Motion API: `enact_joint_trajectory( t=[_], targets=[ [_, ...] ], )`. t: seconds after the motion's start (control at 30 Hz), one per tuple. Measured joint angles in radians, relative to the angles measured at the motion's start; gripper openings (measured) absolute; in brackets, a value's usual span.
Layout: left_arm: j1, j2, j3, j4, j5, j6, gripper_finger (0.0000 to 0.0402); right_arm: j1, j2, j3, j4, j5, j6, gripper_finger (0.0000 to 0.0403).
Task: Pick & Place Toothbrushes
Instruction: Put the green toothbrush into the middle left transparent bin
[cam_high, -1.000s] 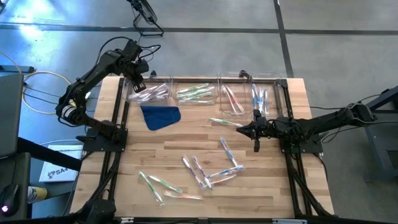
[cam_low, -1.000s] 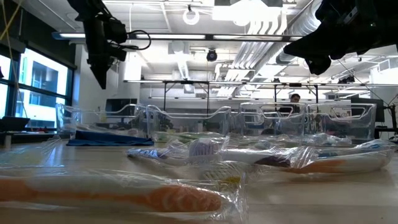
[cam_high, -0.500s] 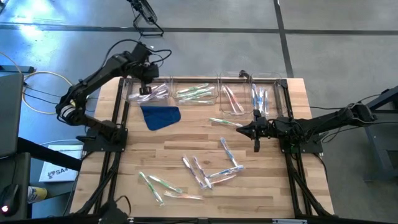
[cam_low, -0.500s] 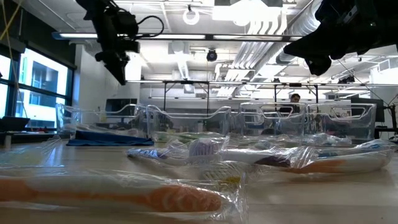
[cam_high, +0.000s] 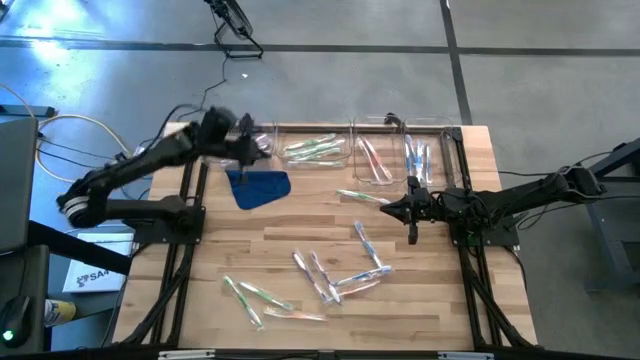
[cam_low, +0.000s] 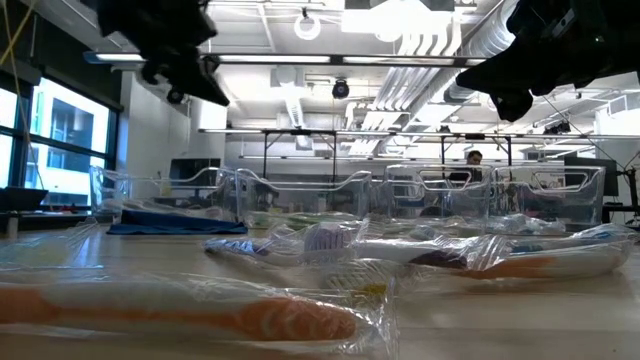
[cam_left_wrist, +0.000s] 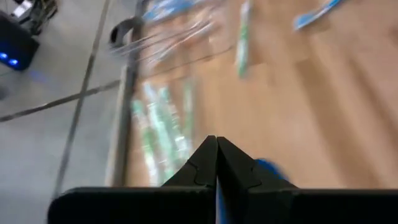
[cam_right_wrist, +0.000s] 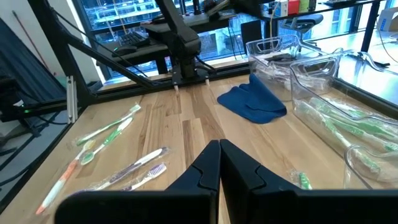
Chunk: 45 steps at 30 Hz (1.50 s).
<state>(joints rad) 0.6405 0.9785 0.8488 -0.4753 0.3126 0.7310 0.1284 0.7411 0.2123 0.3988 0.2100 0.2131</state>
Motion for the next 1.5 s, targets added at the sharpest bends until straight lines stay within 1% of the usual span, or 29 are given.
enact_joint_trajectory(
  t=[0.13,0.27,0.37,0.5,0.73,1.03,1.27,1.33,1.43,1.5],
  targets=[
    [-0.136,-0.138,-0.166,0.120,-0.016,-0.105,0.0000,0.000,0.000,0.000,0.000,0.000,0.001,0.0002],
    [-0.281,-0.237,-0.298,0.249,-0.116,-0.108,0.0000,0.000,0.000,0.000,0.000,0.001,0.004,0.0002],
    [-0.365,-0.269,-0.348,0.299,-0.207,-0.109,0.0000,0.000,0.000,0.000,0.000,0.021,0.019,0.0002],
    [-0.429,-0.273,-0.354,0.313,-0.283,-0.109,0.0000,0.000,0.000,0.000,0.000,0.052,0.051,0.0002],
    [-0.438,-0.267,-0.353,0.353,-0.289,-0.109,0.0000,0.000,0.000,0.000,0.000,0.050,0.053,0.0002],
    [-0.438,-0.267,-0.353,0.342,-0.289,-0.109,0.0000,0.000,0.020,0.000,-0.006,0.049,0.056,0.0002],
    [-0.438,-0.267,-0.353,0.326,-0.275,-0.116,0.0000,0.000,0.062,0.000,-0.007,0.049,0.056,0.0002],
    [-0.438,-0.266,-0.353,0.347,-0.275,-0.150,0.0000,0.000,0.079,0.000,-0.007,0.042,0.056,0.0002],
    [-0.438,-0.244,-0.352,0.425,-0.275,-0.212,0.0000,0.000,0.105,0.000,-0.005,0.009,0.056,0.0002],
    [-0.438,-0.221,-0.352,0.459,-0.275,-0.224,0.0003,0.001,0.118,0.000,0.005,-0.009,0.072,0.0002]
  ],
)
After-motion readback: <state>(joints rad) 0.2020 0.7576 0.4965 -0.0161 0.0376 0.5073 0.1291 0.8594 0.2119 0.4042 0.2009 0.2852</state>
